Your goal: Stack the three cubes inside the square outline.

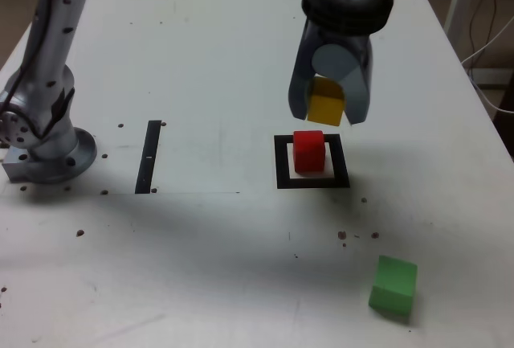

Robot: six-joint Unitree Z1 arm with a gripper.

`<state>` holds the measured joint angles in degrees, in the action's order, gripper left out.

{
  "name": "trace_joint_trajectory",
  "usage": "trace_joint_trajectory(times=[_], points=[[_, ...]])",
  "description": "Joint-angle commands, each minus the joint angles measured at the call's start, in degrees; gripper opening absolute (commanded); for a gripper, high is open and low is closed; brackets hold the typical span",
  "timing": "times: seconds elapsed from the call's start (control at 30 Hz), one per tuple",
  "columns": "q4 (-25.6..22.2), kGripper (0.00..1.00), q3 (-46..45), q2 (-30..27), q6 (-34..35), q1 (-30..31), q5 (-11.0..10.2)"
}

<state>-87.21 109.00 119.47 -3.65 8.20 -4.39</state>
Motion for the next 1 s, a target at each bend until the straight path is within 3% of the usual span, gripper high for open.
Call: trace_joint_trajectory(times=[0.0,0.6,0.97], points=[[1.81,0.30,-2.15,-1.44,0.76,-0.65,0.44],[13.09,0.30,-14.19,-3.39,3.70,-3.52,2.75],[14.68,0.30,-15.71,-2.61,4.31,-3.74,3.29]])
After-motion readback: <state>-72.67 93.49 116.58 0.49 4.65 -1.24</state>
